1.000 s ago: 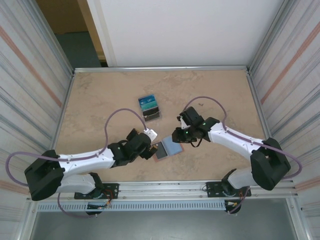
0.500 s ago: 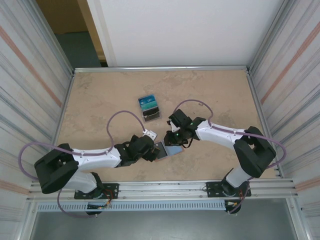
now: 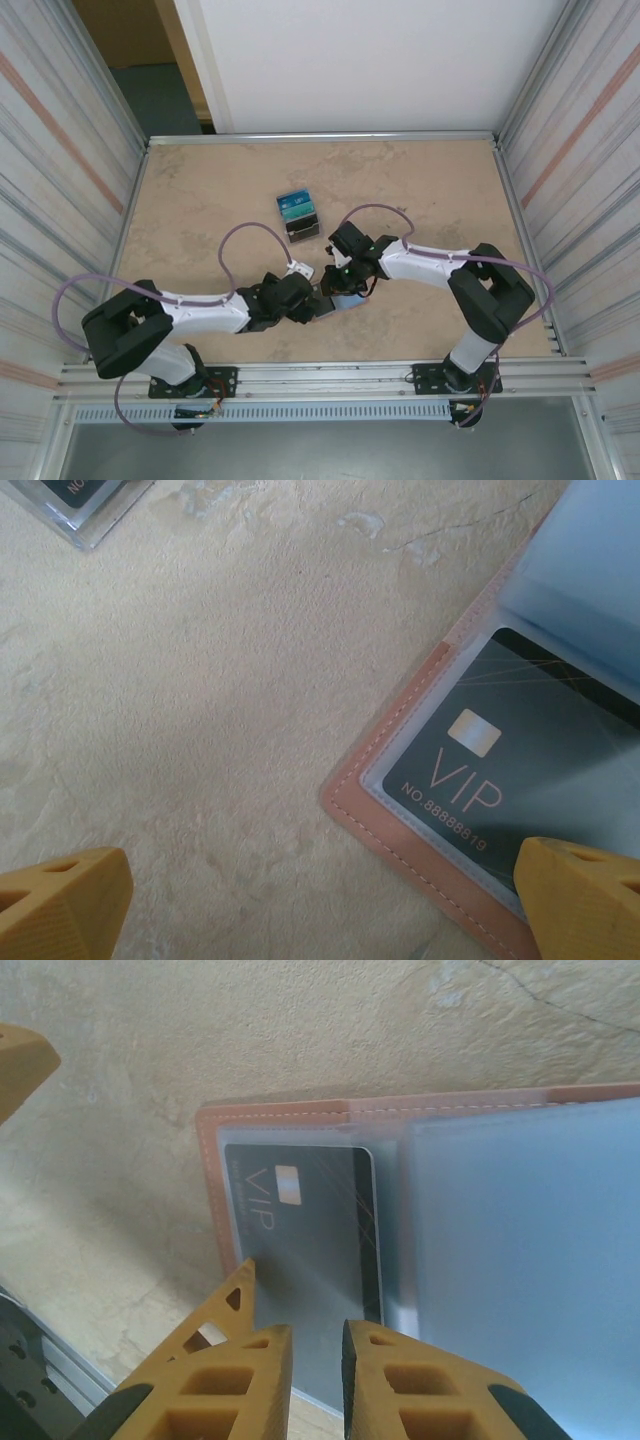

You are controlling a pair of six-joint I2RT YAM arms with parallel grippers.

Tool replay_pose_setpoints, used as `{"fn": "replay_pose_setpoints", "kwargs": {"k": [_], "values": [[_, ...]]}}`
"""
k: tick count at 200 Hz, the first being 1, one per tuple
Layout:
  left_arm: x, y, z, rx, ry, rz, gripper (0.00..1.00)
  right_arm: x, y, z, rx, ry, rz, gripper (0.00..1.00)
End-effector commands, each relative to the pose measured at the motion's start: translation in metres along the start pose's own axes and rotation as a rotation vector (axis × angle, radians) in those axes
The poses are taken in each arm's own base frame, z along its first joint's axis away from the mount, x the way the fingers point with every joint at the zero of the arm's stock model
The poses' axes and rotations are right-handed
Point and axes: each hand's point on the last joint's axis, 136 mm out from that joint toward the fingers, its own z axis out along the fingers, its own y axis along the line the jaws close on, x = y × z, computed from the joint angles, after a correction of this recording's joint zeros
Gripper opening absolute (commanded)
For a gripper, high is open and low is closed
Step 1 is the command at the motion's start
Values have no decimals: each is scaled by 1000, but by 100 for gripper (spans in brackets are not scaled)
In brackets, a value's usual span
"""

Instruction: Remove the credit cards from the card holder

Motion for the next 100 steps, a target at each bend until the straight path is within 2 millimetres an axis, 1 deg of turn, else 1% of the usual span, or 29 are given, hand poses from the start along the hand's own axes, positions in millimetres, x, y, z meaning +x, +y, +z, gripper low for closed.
{"fn": "replay_pose_setpoints", "kwargs": {"k": [1, 40, 87, 100], "values": [[11, 9, 1, -54, 49, 19, 99, -2, 9, 3, -25, 17, 21, 21], [13, 8, 1, -51, 63, 26, 99, -3, -1, 5, -24, 22, 58, 21], [18, 6, 3, -53, 83, 31, 99, -1, -7, 5, -43, 23, 83, 21], [17, 5, 3, -49, 83, 31, 99, 0, -9, 6, -46, 27, 89, 21]]}}
